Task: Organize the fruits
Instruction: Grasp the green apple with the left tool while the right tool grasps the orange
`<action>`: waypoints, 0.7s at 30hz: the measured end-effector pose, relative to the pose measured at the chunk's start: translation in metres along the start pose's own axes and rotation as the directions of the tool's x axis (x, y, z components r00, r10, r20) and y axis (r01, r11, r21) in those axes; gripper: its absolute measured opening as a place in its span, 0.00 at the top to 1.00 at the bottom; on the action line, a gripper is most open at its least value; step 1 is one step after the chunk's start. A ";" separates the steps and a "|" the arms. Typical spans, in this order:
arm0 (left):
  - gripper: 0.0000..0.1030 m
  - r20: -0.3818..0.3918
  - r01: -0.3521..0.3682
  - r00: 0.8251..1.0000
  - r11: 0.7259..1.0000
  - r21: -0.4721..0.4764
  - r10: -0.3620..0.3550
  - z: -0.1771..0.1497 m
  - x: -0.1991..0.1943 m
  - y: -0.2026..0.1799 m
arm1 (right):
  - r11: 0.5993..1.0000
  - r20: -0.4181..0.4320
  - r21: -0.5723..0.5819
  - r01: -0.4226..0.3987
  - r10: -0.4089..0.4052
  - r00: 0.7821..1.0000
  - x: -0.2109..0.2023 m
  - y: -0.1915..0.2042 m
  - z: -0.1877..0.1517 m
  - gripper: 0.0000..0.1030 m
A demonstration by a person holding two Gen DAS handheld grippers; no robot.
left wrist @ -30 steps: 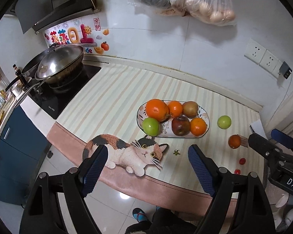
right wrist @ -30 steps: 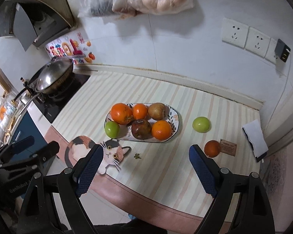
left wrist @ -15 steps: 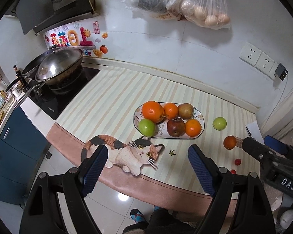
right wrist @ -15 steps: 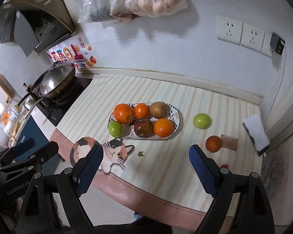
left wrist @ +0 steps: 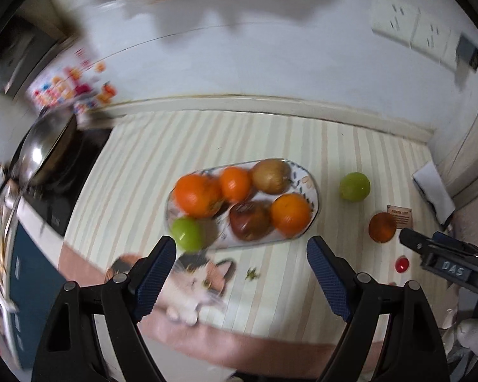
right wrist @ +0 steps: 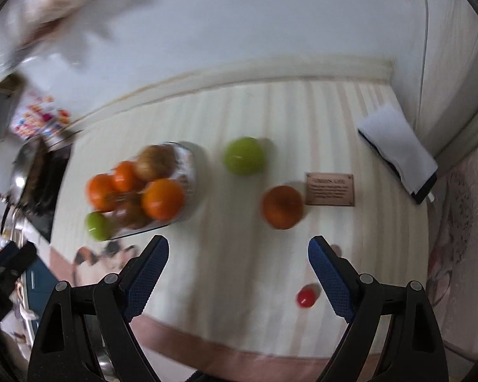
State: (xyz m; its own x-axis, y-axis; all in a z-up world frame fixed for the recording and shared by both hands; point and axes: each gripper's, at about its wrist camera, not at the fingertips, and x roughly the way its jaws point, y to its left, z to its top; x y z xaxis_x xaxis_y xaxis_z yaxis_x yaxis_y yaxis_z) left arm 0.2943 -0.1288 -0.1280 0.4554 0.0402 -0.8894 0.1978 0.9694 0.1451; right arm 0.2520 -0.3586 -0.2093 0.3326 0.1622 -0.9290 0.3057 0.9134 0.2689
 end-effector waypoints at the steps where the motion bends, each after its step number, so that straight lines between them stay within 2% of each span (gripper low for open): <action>1: 0.18 -0.012 -0.001 1.000 1.000 0.023 0.001 0.008 0.009 -0.008 | 1.000 -0.018 0.019 0.001 -0.001 1.000 0.014 -0.009 0.005 0.11; 5: 0.18 -0.094 0.007 0.996 0.988 0.153 0.007 0.043 0.059 -0.048 | 0.996 -0.089 0.092 -0.002 0.010 0.996 0.068 -0.037 0.021 0.11; 10: 0.18 -0.161 0.016 0.987 0.959 0.283 0.031 0.070 0.107 -0.091 | 0.988 -0.140 0.151 -0.029 0.050 0.989 0.110 -0.053 0.031 0.13; 12: 0.18 -0.185 0.055 0.983 0.948 0.313 0.004 0.076 0.119 -0.105 | 0.988 -0.163 0.153 -0.034 0.059 0.985 0.122 -0.055 0.031 0.21; 13: 0.18 -0.199 0.069 0.980 0.942 0.329 -0.002 0.079 0.125 -0.112 | 0.987 -0.175 0.155 -0.037 0.065 0.982 0.128 -0.055 0.031 0.31; 14: 0.18 -0.224 0.102 0.974 0.931 0.351 -0.023 0.081 0.133 -0.121 | 0.987 -0.179 0.157 -0.044 0.073 0.981 0.131 -0.056 0.030 0.41; 15: 0.18 -0.253 0.133 0.967 0.920 0.370 -0.039 0.082 0.139 -0.129 | 0.987 -0.172 0.156 -0.045 0.072 0.982 0.131 -0.058 0.030 0.44; 18: 0.18 -0.280 0.166 0.959 0.883 0.439 -0.042 0.085 0.152 -0.152 | 0.987 -0.143 0.162 -0.016 0.039 0.989 0.126 -0.066 0.029 0.44; 21: 0.19 -0.272 0.164 0.962 0.827 0.538 -0.014 0.083 0.164 -0.178 | 0.982 -0.140 0.189 0.003 0.024 0.990 0.123 -0.081 0.031 0.44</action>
State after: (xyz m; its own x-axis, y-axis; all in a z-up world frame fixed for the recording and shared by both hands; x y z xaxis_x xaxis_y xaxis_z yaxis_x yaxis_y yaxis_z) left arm 0.4057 -0.3153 -0.2633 0.1990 0.0915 -0.9757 0.7051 0.6780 0.2074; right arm 0.2957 -0.4242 -0.3378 0.2114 0.2345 -0.9488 0.4700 0.8268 0.3091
